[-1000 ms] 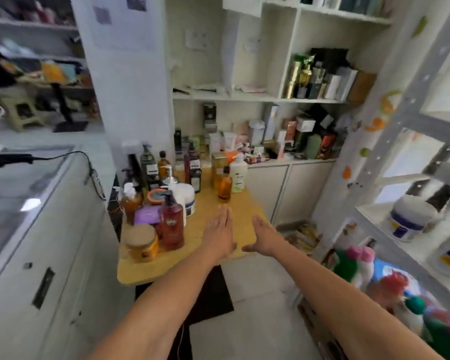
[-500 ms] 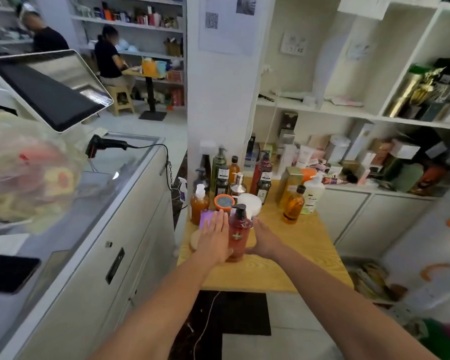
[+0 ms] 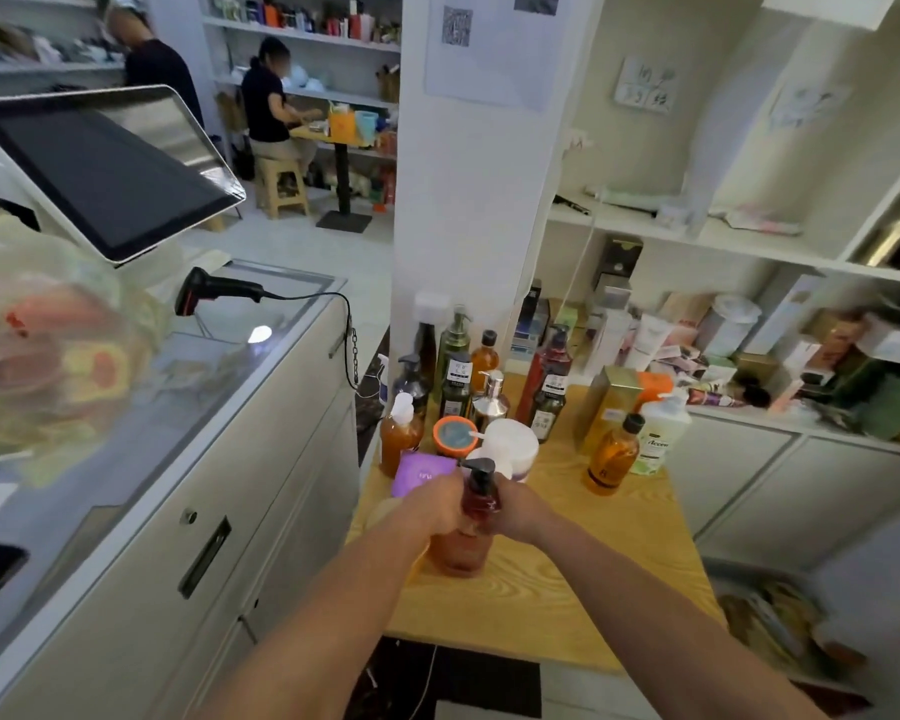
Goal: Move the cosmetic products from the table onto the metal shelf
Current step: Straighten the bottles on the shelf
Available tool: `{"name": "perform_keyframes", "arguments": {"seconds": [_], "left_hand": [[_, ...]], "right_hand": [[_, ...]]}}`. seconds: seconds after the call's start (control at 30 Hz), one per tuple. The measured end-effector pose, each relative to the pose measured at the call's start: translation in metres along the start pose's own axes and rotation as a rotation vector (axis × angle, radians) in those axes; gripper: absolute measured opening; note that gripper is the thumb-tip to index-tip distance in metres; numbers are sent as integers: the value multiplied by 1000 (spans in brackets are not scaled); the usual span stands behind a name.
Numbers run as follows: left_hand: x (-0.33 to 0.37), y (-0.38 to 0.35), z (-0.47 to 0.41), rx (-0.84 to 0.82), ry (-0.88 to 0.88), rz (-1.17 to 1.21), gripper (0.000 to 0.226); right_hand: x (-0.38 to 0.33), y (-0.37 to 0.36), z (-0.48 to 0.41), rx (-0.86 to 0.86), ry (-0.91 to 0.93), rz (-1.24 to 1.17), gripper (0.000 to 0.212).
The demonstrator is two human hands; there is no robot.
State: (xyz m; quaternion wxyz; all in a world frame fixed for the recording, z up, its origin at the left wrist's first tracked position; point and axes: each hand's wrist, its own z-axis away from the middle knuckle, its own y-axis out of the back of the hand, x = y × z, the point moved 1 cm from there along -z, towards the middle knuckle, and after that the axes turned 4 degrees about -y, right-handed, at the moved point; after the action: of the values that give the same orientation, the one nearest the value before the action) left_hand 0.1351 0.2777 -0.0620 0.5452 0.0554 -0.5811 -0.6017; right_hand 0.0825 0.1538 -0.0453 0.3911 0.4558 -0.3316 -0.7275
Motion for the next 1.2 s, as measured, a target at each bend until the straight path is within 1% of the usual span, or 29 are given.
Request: {"name": "perform_keyframes", "arguments": {"seconds": [0.1,0.23,0.33,0.43,0.53,0.63,0.8,0.97,1.03,1.2], "left_hand": [[5,7,-8,-21,7,32,72],[3,8,-17,-21,26,68,73],[4,12,-19,-25,24,74,70],[6,10,-17,-30,11,59,71],[6,6,-10,-8,-7,27,69],[8,-2,-2,-5,-28,22,64],[19,-19,12,-48,-111,-31,67],[47,-43,29,-100,-214,-77,70],[63,-53,36,-145,-258,-92,69],[116,-85,55,-250,-398,-146,68]], "right_hand": [[5,4,-11,-42,9,-1,65],[10,9,-19,-51,-6,-25,62],[10,11,-18,-41,-11,-44,58],[12,8,-16,-36,-21,-56,55],[13,4,-8,-15,-26,-34,52],[14,-2,3,8,-48,-38,53],[26,-14,35,37,-129,-119,54],[48,-24,78,74,-238,-203,56],[59,-26,99,96,-270,-229,57],[93,-29,165,174,-410,-320,53]]}}
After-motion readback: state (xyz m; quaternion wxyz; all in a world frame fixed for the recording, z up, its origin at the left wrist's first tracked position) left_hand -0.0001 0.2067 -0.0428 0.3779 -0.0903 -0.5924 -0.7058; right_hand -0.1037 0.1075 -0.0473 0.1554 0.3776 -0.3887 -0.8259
